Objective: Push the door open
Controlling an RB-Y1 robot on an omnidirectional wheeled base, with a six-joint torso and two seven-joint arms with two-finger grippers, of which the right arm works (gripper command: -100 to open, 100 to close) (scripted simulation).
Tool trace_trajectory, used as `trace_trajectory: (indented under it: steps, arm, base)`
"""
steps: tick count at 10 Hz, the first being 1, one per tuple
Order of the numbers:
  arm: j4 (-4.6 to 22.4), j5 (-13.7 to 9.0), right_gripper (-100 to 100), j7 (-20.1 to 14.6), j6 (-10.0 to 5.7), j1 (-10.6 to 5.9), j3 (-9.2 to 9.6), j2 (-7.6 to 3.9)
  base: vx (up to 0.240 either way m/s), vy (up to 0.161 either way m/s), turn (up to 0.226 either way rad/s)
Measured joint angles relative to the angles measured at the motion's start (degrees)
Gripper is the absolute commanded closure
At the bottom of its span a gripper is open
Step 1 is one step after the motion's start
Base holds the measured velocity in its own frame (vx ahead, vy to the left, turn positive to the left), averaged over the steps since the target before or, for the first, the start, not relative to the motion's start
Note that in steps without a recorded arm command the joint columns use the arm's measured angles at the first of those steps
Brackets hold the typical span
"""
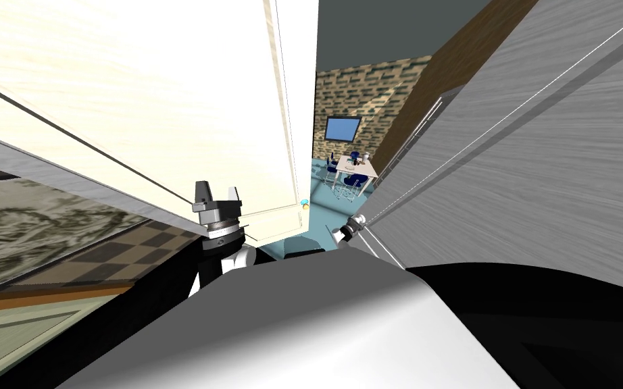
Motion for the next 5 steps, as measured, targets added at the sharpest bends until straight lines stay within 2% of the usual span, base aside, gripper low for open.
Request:
trace_trajectory:
  steps: [1,2,3,4,5]
  arm:
    - [3.77,-0.03,100,-0.95,-1.32,-1.70,-0.31,-0.91]
    - [1.49,-0.32,100,-0.03,-0.69,-0.89,-0.76,-0.20]
    - [1.78,-0.28,100,0.17,-0.65,-1.05,-0.75,-0.25]
    - [3.50,-0.25,100,-0.56,-1.27,-1.76,-0.74,-0.74]
    - [2.18,-0.10,100,-0.58,-1.19,-0.94,-0.58,-0.24]
  base:
    - [0.001,-0.011,0.056]
    - [0.000,-0.010,-0.005]
    - [0.005,-0.014,0.004]
    - [0.011,-0.004,-0.017]
    - [0.020,-0.003,0.029]
